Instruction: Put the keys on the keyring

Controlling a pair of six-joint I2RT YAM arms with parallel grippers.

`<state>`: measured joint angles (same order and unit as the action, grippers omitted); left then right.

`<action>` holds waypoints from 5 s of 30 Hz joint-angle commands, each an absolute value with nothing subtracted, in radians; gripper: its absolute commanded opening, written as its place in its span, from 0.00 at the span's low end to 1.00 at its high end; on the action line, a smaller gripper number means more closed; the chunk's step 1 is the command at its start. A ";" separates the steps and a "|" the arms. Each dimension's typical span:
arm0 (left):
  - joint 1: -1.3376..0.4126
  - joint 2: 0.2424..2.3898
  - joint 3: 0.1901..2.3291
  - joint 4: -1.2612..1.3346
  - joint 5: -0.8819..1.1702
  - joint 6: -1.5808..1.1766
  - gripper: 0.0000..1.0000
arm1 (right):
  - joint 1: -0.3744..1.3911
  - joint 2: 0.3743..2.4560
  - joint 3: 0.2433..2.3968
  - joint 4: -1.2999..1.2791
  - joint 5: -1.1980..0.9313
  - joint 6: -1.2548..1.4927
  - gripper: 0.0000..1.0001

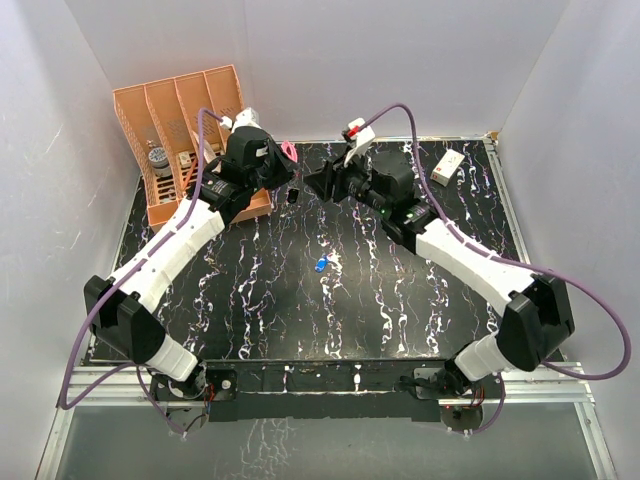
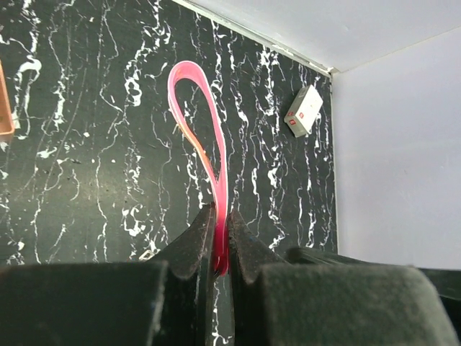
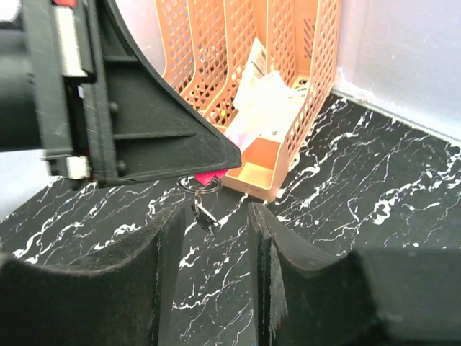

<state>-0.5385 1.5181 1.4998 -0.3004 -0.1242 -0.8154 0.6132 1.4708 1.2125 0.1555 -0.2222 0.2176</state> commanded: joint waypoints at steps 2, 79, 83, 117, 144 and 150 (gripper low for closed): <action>-0.535 1.472 1.516 -0.289 -0.227 -0.757 0.00 | 0.610 1.373 1.192 0.190 -0.170 0.239 0.42; -0.534 1.193 1.006 0.339 -0.362 -0.900 0.00 | 0.630 1.735 1.155 -0.237 -0.218 0.201 0.59; -0.534 1.187 1.003 0.334 -0.366 -0.899 0.00 | 0.611 1.766 1.130 -0.206 -0.272 0.248 0.59; -0.533 1.163 0.991 0.312 -0.382 -0.902 0.00 | 0.543 1.795 1.008 -0.083 -0.384 0.356 0.61; -0.534 1.145 0.985 0.300 -0.387 -0.898 0.00 | 0.615 1.854 0.983 -0.005 -0.458 0.432 0.61; -0.530 1.135 0.985 0.291 -0.394 -0.887 0.00 | 0.635 1.896 1.045 -0.003 -0.458 0.433 0.61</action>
